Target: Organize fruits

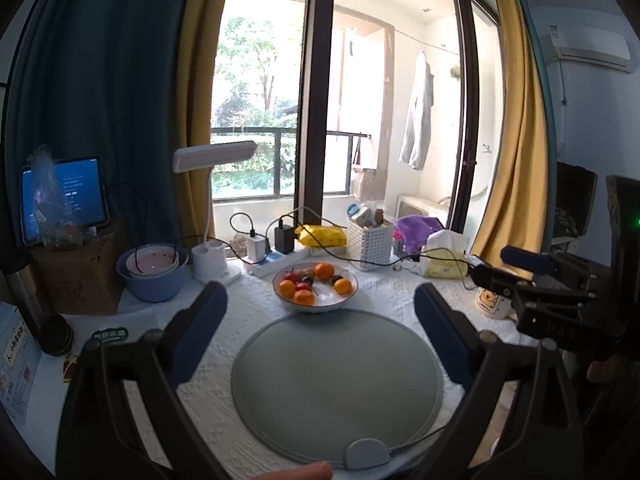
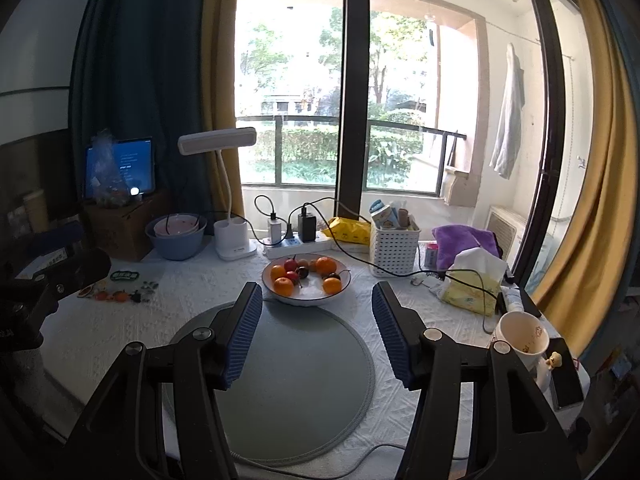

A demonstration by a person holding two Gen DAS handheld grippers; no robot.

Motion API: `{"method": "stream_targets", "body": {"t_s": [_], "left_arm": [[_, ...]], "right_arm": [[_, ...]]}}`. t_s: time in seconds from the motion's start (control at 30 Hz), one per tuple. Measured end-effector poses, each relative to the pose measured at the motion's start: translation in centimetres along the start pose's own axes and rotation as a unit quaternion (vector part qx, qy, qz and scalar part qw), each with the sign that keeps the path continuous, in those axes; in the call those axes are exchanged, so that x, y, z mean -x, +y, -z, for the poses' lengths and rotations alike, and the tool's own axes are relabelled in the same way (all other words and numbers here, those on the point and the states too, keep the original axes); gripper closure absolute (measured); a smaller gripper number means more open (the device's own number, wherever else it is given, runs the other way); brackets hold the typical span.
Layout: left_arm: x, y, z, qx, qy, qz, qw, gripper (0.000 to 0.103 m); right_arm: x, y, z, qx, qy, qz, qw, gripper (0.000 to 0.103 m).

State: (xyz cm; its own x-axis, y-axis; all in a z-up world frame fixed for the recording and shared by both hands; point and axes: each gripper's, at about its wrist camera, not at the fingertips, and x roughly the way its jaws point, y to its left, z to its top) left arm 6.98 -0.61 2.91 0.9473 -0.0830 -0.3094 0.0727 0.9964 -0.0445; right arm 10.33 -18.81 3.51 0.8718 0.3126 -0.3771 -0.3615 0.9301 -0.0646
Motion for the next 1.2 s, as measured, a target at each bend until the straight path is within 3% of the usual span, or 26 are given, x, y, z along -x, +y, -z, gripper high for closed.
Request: {"method": "stream_targets", "body": {"t_s": [1.2], "left_arm": [[0.21, -0.47, -0.34, -0.006, 0.001, 0.009, 0.9999, 0.008]], "right_arm": [[0.07, -0.14, 0.11, 0.000, 0.001, -0.001, 1.000, 0.043]]}}
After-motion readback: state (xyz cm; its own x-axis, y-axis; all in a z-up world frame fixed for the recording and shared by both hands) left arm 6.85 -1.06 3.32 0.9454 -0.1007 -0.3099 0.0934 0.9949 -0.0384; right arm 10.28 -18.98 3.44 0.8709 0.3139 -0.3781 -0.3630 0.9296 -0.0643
